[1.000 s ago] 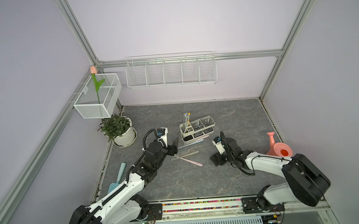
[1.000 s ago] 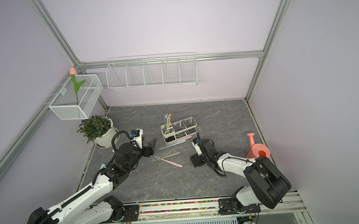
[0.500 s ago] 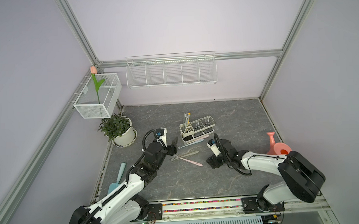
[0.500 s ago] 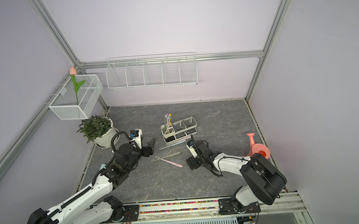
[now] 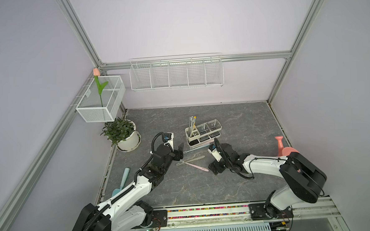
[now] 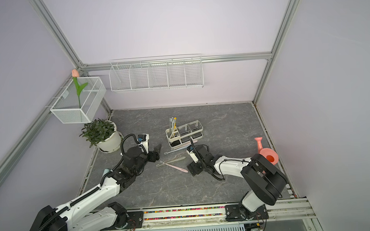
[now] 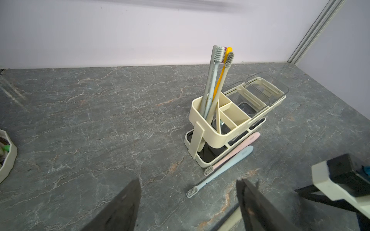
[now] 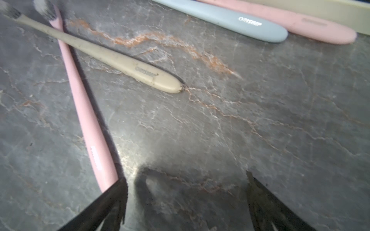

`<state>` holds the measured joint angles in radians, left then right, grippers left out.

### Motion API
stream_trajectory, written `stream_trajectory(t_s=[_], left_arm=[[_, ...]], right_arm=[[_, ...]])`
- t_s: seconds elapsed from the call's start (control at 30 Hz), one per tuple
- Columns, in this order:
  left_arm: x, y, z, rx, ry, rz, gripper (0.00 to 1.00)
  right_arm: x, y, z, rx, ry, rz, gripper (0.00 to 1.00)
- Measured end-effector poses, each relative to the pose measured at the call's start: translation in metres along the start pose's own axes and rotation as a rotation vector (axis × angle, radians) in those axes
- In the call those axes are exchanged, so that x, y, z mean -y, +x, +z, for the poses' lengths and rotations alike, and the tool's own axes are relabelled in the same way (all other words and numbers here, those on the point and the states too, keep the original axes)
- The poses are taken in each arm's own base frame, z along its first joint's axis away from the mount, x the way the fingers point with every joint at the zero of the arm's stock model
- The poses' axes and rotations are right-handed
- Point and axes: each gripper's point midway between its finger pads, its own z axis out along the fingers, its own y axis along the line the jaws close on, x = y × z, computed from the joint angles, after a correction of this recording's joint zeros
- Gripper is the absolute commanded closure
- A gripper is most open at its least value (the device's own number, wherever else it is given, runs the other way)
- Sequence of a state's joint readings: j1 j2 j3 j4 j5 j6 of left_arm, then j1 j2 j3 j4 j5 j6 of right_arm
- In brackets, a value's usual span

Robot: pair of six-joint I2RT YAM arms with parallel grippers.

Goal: Place the toothbrush into the toothbrush holder
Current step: Pick up the toothbrush from the center of the board.

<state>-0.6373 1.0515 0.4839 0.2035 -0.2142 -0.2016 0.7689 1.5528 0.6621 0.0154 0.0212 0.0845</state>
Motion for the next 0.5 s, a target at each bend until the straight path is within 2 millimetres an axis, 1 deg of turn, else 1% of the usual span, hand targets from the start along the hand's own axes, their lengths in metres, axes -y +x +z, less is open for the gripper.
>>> stream_trajectory(t_s=[0.2, 0.3, 0.4, 0.5], left_arm=[[-0.003, 0.0, 0.001, 0.001, -0.02, 0.0, 0.21], [-0.006, -0.001, 0.0, 0.006, -0.037, -0.003, 0.21], [-0.01, -0.002, 0.0, 0.011, -0.056, -0.006, 0.21], [-0.012, -0.003, 0.0, 0.017, -0.07, -0.007, 0.21]], right_arm=[[-0.023, -0.003, -0.001, -0.007, -0.035, -0.055, 0.04], [-0.033, -0.012, -0.004, -0.002, -0.045, -0.087, 0.03], [-0.04, -0.033, -0.008, 0.029, -0.046, -0.118, 0.03], [-0.042, -0.059, -0.008, 0.059, -0.033, -0.143, 0.03]])
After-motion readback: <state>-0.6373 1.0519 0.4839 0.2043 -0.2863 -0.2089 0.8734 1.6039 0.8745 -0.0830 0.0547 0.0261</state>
